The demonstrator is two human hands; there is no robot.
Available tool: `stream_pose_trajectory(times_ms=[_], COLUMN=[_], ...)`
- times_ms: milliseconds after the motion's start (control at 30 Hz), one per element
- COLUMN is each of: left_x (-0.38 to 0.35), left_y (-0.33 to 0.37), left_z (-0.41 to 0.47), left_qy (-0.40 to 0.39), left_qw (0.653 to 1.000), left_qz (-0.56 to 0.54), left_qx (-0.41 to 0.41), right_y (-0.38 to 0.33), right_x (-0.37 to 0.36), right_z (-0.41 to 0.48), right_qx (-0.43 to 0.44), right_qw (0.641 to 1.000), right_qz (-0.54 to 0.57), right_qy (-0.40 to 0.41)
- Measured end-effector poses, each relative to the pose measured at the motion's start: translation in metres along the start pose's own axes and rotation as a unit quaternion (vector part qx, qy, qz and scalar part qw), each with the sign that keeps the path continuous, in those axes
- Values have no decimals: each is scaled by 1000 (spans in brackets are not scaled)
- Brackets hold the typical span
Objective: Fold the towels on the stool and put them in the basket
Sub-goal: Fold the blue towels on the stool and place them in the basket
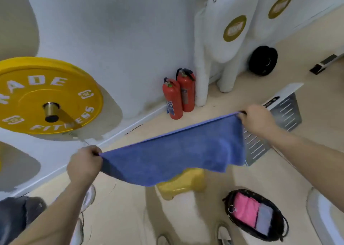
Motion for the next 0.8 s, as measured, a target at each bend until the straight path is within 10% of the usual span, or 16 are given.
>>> stream_pose_trajectory(times_ms=[233, 800], left_x=[-105, -448], left_y=[-19, -218], left_z=[85, -96], left_qy=[124, -48], left_qw=[980, 940], left_qz=[-155, -194], left_qx=[23, 276], right_y=[10, 172], right_x=[-84, -500], right_z=[8, -201], right_qx=[-54, -474], right_qw=[976, 835], right_qz=[112, 277], right_qy=[177, 34])
Point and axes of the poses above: each hand's wrist, its own z-axis towards the middle knuckle, its own x-axis out of the back of the hand, y = z × x, the point moved 4 cm from there along z, towards the middle knuckle, and after that the axes turned 6 degrees about y, right-handed, at the moved point
